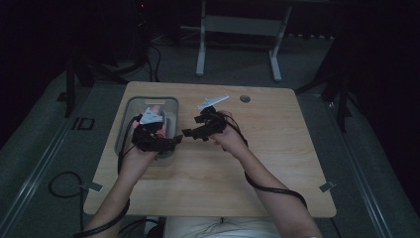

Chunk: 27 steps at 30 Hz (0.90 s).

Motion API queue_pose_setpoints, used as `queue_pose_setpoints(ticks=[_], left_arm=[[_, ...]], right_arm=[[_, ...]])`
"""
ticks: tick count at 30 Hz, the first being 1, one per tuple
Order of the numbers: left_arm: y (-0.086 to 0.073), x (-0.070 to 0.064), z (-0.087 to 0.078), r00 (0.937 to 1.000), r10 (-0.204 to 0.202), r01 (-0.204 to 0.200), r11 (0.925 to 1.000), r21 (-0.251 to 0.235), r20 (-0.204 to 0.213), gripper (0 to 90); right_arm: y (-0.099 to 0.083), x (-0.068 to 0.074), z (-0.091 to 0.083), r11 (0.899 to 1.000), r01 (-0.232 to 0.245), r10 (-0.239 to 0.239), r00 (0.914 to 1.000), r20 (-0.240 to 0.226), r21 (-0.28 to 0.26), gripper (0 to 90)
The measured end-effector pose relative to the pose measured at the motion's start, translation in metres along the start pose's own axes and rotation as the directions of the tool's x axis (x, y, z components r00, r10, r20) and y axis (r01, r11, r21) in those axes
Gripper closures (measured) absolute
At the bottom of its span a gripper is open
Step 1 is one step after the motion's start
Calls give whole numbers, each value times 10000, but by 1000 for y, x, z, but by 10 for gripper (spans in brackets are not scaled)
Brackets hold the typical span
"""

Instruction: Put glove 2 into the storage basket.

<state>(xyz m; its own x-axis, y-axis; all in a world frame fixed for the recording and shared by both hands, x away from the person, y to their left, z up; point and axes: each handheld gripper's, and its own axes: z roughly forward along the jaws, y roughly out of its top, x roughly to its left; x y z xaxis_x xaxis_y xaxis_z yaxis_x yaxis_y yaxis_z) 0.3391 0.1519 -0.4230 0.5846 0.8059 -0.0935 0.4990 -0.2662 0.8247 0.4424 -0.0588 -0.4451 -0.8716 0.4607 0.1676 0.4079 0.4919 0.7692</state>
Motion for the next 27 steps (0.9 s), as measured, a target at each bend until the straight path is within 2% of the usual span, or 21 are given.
queue_pose_setpoints(ticks=[3, 5, 6, 8, 10, 13, 15, 20, 21, 22, 24, 26, 27], left_arm=[[-3, -11, 5, 9995, 84, -82, 9999, -73, 293, 141], [-5, -21, 8, 9994, 307, -308, 9995, 44, 187, 141], [-6, -26, 9, 9986, 449, -449, 9990, -2, 275, 141], [-8, -35, 11, 9976, 451, -446, 9989, -112, 527, 141], [-10, -45, 13, 9954, 701, -695, 9975, -121, 658, 141], [-13, -56, 17, 9917, 712, -693, 9974, -213, 1072, 141], [-16, -62, 19, 9887, 813, -792, 9966, -216, 1263, 141], [-27, -71, 30, 9797, 1013, -1015, 9948, -77, 1731, 141], [-27, -71, 30, 9797, 1013, -1015, 9948, -77, 1731, 141], [-31, -74, 35, 9749, 1113, -1134, 9936, -2, 1926, 141], [-35, -76, 40, 9728, 1256, -1312, 9912, 163, 1945, 140], [-40, -77, 45, 9686, 1401, -1452, 9894, 97, 2054, 140], [-42, -77, 48, 9686, 1445, -1512, 9883, 184, 2022, 140]], right_arm=[[-9, 0, -10, 9998, 174, -175, 9998, 79, 40, 193], [-15, -1, -15, 9998, 187, -187, 9998, 99, -16, 193], [-18, -1, -18, 9998, 184, -184, 9997, 132, 5, 194], [-25, -1, -20, 9995, 318, -319, 9993, 200, 56, 195], [-35, 0, -22, 9993, 344, -346, 9993, 158, 131, 194], [-48, 1, -25, 9985, 510, -514, 9984, 216, 185, 193], [-56, 0, -28, 9989, 451, -454, 9986, 268, 133, 193], [-72, -5, -34, 9995, 307, -305, 9992, 270, -63, 192], [-72, -5, -34, 9995, 307, -305, 9992, 270, -63, 192], [-74, -6, -34, 9996, 278, -277, 9993, 255, -43, 192], [-82, -6, -35, 9996, 297, -296, 9993, 239, -27, 192], [-87, -7, -36, 9994, 345, -344, 9993, 176, -32, 192], [-90, -8, -37, 9994, 341, -341, 9992, 194, 6, 192]])
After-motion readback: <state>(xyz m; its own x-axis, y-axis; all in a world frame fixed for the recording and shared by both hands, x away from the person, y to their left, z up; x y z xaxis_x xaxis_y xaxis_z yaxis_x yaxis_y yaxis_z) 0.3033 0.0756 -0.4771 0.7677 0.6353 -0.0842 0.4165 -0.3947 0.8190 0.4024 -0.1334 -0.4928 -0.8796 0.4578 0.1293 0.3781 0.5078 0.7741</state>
